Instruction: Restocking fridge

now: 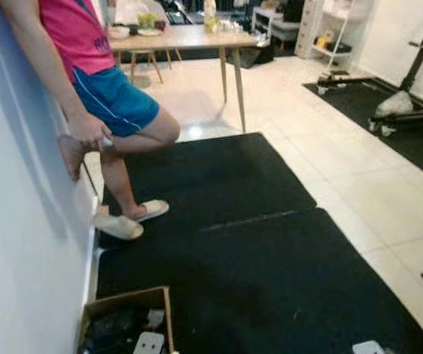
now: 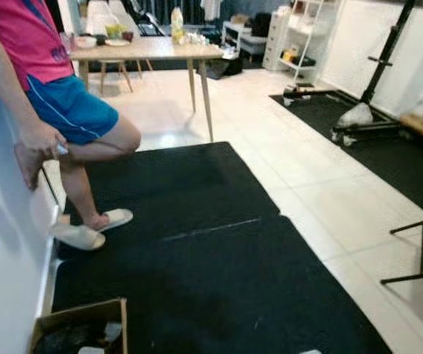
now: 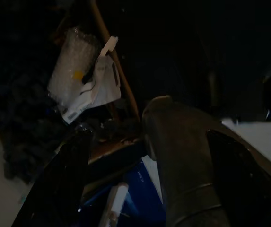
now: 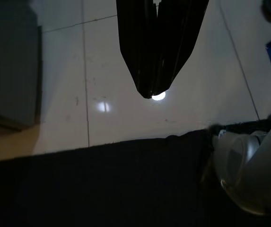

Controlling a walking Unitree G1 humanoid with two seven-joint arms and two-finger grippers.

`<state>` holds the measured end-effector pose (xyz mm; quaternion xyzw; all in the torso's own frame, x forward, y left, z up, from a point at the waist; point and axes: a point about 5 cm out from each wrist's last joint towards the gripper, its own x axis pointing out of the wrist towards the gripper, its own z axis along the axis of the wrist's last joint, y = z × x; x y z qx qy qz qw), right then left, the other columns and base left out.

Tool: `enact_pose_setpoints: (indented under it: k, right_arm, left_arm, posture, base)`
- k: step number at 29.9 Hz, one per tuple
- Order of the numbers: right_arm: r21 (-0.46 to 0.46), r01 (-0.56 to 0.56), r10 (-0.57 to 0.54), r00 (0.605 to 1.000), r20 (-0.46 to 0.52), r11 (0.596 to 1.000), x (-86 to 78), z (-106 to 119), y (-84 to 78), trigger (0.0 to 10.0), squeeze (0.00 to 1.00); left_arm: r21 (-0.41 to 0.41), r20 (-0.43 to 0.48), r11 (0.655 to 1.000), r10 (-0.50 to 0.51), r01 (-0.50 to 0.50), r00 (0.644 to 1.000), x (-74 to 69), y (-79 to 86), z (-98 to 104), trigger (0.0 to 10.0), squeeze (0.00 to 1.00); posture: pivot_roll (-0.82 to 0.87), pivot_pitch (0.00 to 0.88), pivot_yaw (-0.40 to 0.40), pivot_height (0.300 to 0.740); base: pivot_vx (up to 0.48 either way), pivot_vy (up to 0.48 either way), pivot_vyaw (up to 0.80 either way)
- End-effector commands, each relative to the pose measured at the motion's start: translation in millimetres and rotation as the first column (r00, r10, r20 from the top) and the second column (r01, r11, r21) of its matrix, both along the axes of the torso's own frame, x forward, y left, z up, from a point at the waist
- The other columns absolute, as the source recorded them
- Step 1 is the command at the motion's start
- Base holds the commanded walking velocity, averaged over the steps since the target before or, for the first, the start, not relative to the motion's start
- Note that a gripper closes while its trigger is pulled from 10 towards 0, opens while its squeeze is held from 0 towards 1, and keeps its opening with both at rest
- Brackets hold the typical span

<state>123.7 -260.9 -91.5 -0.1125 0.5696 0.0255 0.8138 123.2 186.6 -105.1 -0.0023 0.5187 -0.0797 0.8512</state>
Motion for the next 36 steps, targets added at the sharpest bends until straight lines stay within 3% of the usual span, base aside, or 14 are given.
enact_pose_setpoints:
  k: [1, 5, 13, 32, 36]
  right_arm:
    - [-0.012, 0.01, -0.01, 1.0, -0.012, 1.0, -3.5, 0.6, -5.5, 10.0, 0.0]
    - [-0.016, 0.009, -0.01, 1.0, -0.01, 1.0, -3.6, 0.9, -6.3, 10.0, 0.0]
    - [-0.025, 0.002, -0.002, 1.0, -0.005, 1.0, -4.7, 1.1, -7.8, 10.0, 0.0]
    - [-0.016, -0.013, 0.013, 1.0, 0.003, 1.0, 0.8, 1.6, -4.0, 10.0, 0.0]
    - [-0.014, -0.014, 0.014, 1.0, 0.005, 1.0, 2.0, 1.9, -3.8, 10.0, 0.0]
  left_arm:
    - [-0.009, -0.022, 1.0, 0.006, -0.006, 1.0, -4.5, -2.2, -1.9, 10.0, 0.0]
    - [0.005, -0.028, 0.999, 0.032, -0.032, 0.999, -5.0, -0.5, -2.2, 10.0, 0.0]
    - [0.017, -0.025, 1.0, 0.006, -0.005, 1.0, -4.2, 1.5, -1.7, 10.0, 0.0]
    - [0.012, -0.028, 1.0, 0.004, -0.003, 1.0, -4.5, 0.9, -1.8, 10.0, 0.0]
    - [0.01, -0.023, 0.999, 0.038, -0.038, 0.999, -4.1, 1.3, -1.8, 10.0, 0.0]
  posture:
    - [-0.04, 0.0, -0.024, 0.74]
    - [-0.04, 0.0, -0.024, 0.74]
    - [-0.04, 0.0, -0.02, 0.74]
    - [-0.04, 0.0, -0.025, 0.74]
    - [-0.04, 0.0, -0.026, 0.74]
  base:
    - [0.0, 0.0, -0.79]
    - [0.0, 0.0, -0.78]
    - [0.0, 0.0, 0.0]
    - [0.0, -0.442, 0.0]
    - [0.0, 0.0, 0.0]
